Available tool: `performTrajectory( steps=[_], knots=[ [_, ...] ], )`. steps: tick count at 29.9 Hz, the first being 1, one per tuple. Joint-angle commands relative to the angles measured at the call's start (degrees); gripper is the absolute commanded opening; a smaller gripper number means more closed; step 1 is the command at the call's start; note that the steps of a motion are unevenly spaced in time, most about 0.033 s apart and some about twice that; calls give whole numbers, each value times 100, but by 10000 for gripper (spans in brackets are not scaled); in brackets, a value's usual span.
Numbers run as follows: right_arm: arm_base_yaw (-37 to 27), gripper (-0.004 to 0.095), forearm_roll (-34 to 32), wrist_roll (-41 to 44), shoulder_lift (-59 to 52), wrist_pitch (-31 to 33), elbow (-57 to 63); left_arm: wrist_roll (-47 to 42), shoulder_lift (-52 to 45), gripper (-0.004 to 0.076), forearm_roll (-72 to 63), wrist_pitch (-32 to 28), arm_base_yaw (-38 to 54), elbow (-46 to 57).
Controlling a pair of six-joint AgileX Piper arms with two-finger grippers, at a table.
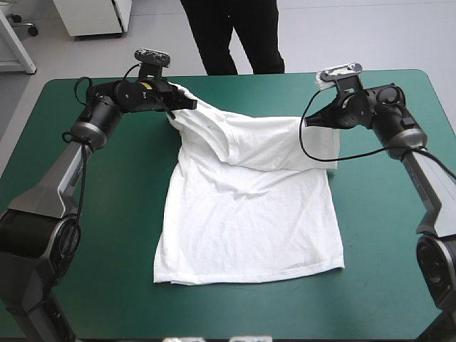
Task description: Fold the cloth
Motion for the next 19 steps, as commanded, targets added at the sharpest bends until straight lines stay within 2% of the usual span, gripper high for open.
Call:
performTrajectory(
  steps=[1, 3, 5, 7, 8, 13, 19],
  knots=[
    [-41, 167, -17, -319, -56, -451, -154, -1, -291, 71, -164, -242, -10, -236],
    [-55, 392, -17, -329, -29, -532, -154, 8, -291, 180, -125, -131, -10, -251],
    [-70, 643, -79, -344, -46, -687, -154, 56, -315, 328, -115, 2, -10, -259],
    [-137, 807, -70, -333, -109, -610, -297, 44, -383, 450, -86, 226, 2, -259],
    [-185, 859, -2, -333, -138, -530, -405, -49, -458, 482, -18, 384, 2, -259],
    [-426, 882, 147, -333, -531, 20, -888, -792, -1118, 493, 890, 1129, -11, -259],
    [-455, 875, 183, -333, -1173, 843, -933, -1594, -1973, 494, 1484, 2563, -19, -248]
  ],
)
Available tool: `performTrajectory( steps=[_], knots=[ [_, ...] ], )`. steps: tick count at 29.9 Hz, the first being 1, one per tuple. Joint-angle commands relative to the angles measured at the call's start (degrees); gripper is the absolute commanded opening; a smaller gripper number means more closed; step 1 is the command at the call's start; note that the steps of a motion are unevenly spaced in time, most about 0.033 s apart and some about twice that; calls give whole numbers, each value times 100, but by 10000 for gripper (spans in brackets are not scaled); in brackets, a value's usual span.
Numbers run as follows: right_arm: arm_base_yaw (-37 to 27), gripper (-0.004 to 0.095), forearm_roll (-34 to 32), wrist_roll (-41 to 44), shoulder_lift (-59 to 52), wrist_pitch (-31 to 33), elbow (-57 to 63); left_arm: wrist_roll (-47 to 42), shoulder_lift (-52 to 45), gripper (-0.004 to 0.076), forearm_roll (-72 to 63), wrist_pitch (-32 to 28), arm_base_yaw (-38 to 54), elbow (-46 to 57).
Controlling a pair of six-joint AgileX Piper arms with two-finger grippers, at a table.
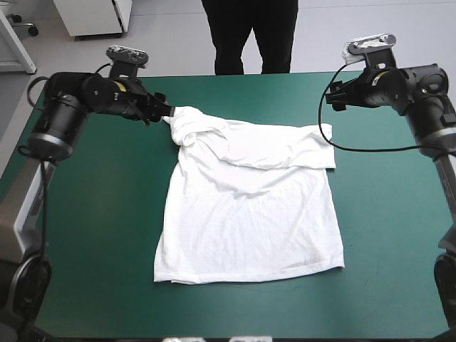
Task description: Fold the cloth
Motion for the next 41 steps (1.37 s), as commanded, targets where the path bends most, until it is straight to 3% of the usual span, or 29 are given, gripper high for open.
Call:
performTrajectory(
  steps=[1, 9, 16, 25, 31, 41],
  knots=[
    [-37, 863, 30, -49, -577, 301, -190, -514, -774, 494, 183, 486, -64, -163],
    [-37, 812, 121, -35, -1351, 676, 31, -1056, -1647, 494, 1013, 1545, -936, 891],
    [-27, 811, 80, -35, -2266, 588, 1003, -1460, -2006, 494, 550, 1522, -1314, 2703],
    [-27, 810, 113, -35, -2992, 441, 2056, -1671, -2026, 494, 107, 887, -1314, 4401],
    [-1, 810, 133, -85, -3040, 514, 2142, -1691, -2026, 494, -324, 411, -1314, 5111],
    [593, 810, 133, -294, -3040, 1526, 2142, -1820, -2014, 486, -459, -180, -1314, 5869]
  ],
)
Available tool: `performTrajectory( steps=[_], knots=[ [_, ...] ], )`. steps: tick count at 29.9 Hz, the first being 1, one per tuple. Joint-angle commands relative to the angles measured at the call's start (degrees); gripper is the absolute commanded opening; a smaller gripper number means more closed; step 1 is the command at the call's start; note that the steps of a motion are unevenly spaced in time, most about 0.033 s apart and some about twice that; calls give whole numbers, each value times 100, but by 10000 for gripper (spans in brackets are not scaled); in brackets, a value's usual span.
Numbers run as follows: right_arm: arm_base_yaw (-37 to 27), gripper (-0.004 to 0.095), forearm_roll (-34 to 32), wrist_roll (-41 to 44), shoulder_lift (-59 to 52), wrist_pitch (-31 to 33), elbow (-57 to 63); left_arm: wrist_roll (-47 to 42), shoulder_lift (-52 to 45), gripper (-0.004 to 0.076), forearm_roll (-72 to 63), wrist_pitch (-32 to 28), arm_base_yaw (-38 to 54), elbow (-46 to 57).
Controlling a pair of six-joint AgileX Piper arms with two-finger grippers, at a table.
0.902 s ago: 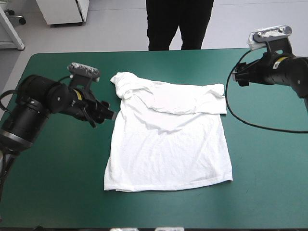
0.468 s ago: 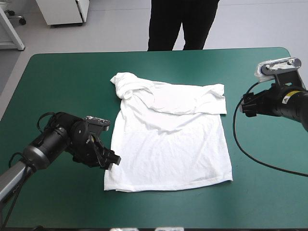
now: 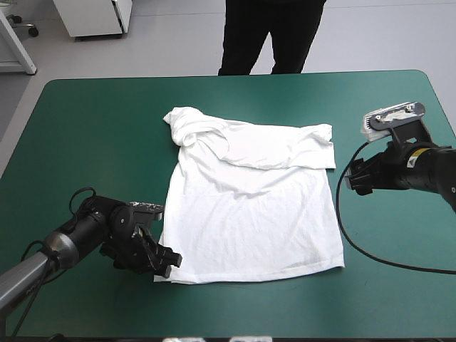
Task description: Fold the cloth
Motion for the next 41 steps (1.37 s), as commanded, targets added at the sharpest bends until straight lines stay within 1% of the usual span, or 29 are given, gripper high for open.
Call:
performTrajectory(
  steps=[1, 5, 8, 11, 14, 17, 19, 20, 22, 25, 27, 31, 33, 39, 41],
  knots=[
    [195, 810, -11, -9, -114, 107, -142, -94, -159, 476, -174, -255, -39, 56],
    [449, 796, -112, 345, -94, 548, -138, -94, -95, 419, -270, -471, -133, 238],
    [604, 730, -142, 504, -89, 599, 128, -104, 88, 418, -301, -654, -358, 317],
    [664, 718, -33, 517, -111, 610, 653, -201, 364, 418, -254, -703, -624, 317],
    [664, 717, 16, 612, -111, 448, 1182, -323, 600, 416, -69, -773, -788, 317],
    [664, 717, 241, 612, -167, 84, 1697, -312, 725, 382, -106, -913, -802, 317],
    [664, 717, 406, 612, -169, -42, 2051, -312, 750, 332, -105, -989, -802, 317],
    [664, 717, 493, 599, -169, -119, 2267, -325, 750, 295, -105, -1033, -802, 317],
    [703, 717, 588, 515, -169, -346, 2687, -310, 750, 216, -105, -1066, -802, 317],
    [842, 717, 585, 527, -144, -918, 3162, -249, 750, 62, -105, -1120, -802, 317],
    [897, 716, 488, 659, -64, -1197, 3339, -249, 750, -8, -114, -1148, -802, 317],
    [927, 716, 151, 924, 200, -1695, 3576, -260, 750, -9, -129, -1137, -802, 317],
    [927, 716, -64, 1146, 371, -1847, 3615, -260, 750, -9, -129, -1137, -802, 317],
    [927, 710, 31, 1093, 1063, -2013, 3615, -260, 750, -9, -129, -1109, -802, 317],
    [927, 669, 130, 1065, 1280, -1992, 3615, -260, 750, -9, -143, -1109, -802, 317]
  ],
)
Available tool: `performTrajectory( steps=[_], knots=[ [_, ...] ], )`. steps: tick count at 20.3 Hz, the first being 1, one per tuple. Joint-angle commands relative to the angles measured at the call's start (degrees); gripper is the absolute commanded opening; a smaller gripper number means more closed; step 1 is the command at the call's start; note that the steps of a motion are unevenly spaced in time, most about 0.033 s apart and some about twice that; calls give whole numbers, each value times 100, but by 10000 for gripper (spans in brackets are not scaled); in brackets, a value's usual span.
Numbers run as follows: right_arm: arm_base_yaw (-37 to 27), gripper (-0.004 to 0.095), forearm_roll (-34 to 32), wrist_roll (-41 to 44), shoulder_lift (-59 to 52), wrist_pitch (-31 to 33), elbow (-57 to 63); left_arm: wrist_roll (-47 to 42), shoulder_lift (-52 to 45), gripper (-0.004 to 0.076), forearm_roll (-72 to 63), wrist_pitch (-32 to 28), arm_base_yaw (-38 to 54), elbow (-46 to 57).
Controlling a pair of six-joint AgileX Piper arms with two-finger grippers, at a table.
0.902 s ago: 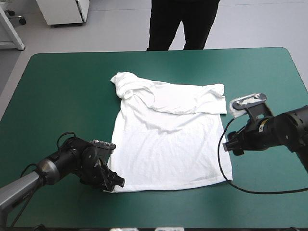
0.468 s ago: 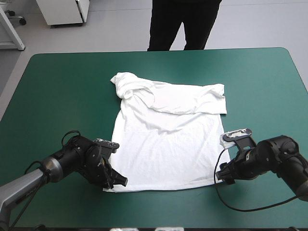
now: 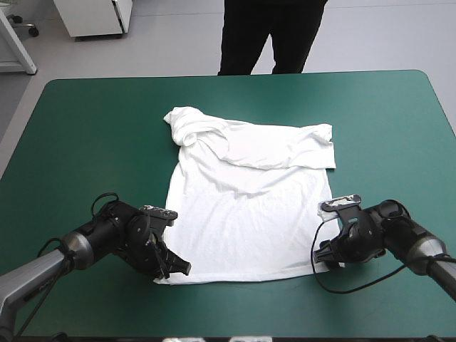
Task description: Fold the cloth
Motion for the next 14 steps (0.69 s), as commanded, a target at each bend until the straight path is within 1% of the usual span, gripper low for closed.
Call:
performTrajectory(
  steps=[1, 2, 3, 4, 5, 6, 7, 8, 9, 10, 12, 14],
  knots=[
    [17, 632, 224, -98, 284, -128, -98, 15, 266, -9, -426, -702, -77, 178],
    [17, 586, 310, -168, 378, -116, -98, 15, 266, -9, -426, -713, -77, 154],
    [17, 470, 628, -391, 528, -71, -98, 15, 266, -9, -414, -713, -77, 128],
    [17, 420, 747, -488, 560, -45, -95, 15, 266, -9, -414, -713, -77, 102],
    [17, 297, 944, -654, 626, -26, -85, -11, 266, -9, -414, -726, -77, 66],
    [17, 240, 996, -691, 635, -26, -85, -11, 266, -9, -391, -726, -77, 65],
    [17, 130, 997, -730, 635, -26, -85, -11, 266, -9, -387, -753, -77, 39],
    [17, 85, 997, -765, 635, -26, -85, -11, 266, -9, -388, -787, -77, 39],
    [17, -20, 987, -834, 635, -26, -85, -11, 266, -9, -365, -919, -77, 29],
    [17, -16, 998, -834, 624, -26, -100, -11, 266, -9, -319, -1022, -77, 17],
    [17, -17, 1011, -834, 526, 39, -252, 9, 251, -9, -166, -1038, -77, -89],
    [17, -17, 1020, -808, 227, 230, -650, 9, 103, -9, 54, -847, -77, -385]
  ],
)
